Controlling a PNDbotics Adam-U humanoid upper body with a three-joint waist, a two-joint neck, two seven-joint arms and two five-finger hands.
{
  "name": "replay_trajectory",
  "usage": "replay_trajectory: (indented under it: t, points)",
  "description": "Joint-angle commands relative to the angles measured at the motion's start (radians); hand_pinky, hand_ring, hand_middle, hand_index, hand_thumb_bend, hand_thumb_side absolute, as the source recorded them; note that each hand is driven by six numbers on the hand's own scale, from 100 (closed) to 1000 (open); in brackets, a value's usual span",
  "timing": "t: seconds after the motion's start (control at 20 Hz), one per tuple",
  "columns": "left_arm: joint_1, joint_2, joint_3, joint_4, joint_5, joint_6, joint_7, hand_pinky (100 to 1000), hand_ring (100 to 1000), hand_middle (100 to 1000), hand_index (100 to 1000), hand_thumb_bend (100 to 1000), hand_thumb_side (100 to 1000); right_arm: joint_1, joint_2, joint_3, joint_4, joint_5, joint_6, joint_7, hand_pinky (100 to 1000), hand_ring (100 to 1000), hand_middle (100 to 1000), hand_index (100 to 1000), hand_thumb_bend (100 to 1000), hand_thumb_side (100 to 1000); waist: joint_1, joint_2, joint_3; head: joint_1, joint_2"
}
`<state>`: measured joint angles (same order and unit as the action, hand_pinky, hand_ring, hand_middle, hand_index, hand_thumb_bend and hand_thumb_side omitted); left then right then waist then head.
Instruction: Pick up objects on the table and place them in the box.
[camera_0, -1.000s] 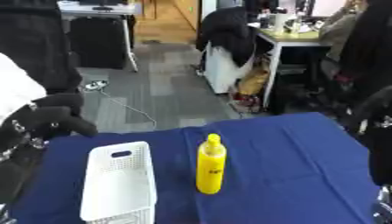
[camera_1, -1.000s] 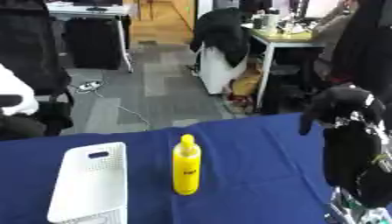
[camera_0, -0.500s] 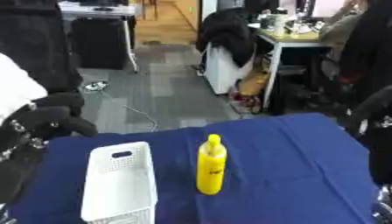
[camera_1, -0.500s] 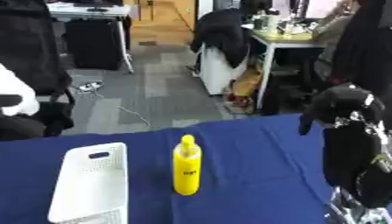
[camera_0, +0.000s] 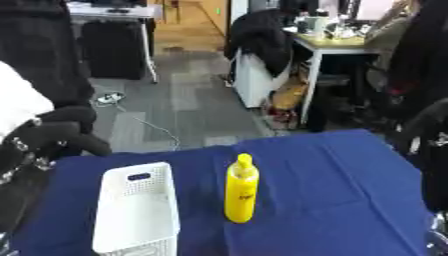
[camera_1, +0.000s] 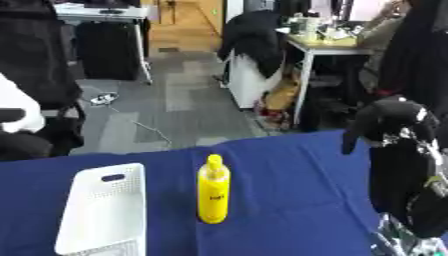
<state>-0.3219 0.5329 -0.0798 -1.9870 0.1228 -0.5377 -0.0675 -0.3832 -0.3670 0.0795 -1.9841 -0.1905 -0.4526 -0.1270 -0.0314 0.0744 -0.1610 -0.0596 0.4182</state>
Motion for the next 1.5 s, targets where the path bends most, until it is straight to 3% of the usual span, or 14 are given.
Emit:
replay_trajectory:
  t: [0.05, 0.95, 1.05, 1.2, 1.5]
  points:
    - [-0.012, 0.023, 0.007, -0.013, 0.002, 0.001, 0.001, 697, 613, 861, 879, 237, 884, -0.005, -0.023, -0.005, -0.016, 0.003, 0.001, 0.004, 268, 419, 510, 651, 162, 1000, 0.001, -0.013, 0.001, -0.005, -0.006]
    - [-0.010, 0.023, 0.010, -0.013, 0.003, 0.001, 0.004, 697, 614, 861, 878, 237, 884, -0.002, -0.026, -0.024, -0.016, 0.034, 0.001, -0.008, 289, 434, 520, 658, 187, 994, 0.002, -0.015, 0.002, 0.014, -0.013]
    - [-0.009, 0.022, 0.012, -0.013, 0.003, 0.002, 0.006, 697, 614, 861, 878, 238, 884, 0.000, -0.031, -0.054, -0.016, 0.105, 0.031, -0.037, 315, 451, 535, 672, 224, 900, 0.004, -0.018, 0.005, 0.033, -0.021]
    - [-0.009, 0.021, 0.011, -0.013, 0.005, 0.004, 0.008, 697, 614, 861, 878, 238, 884, 0.011, -0.048, -0.072, -0.016, 0.247, 0.106, -0.085, 332, 463, 559, 687, 265, 834, 0.002, -0.022, 0.010, 0.024, -0.005]
    - [-0.004, 0.025, 0.006, -0.013, 0.008, 0.007, 0.002, 696, 613, 862, 878, 238, 885, 0.026, -0.136, -0.033, -0.016, 0.467, 0.263, -0.066, 390, 509, 672, 775, 363, 782, -0.006, -0.028, 0.018, -0.010, 0.023]
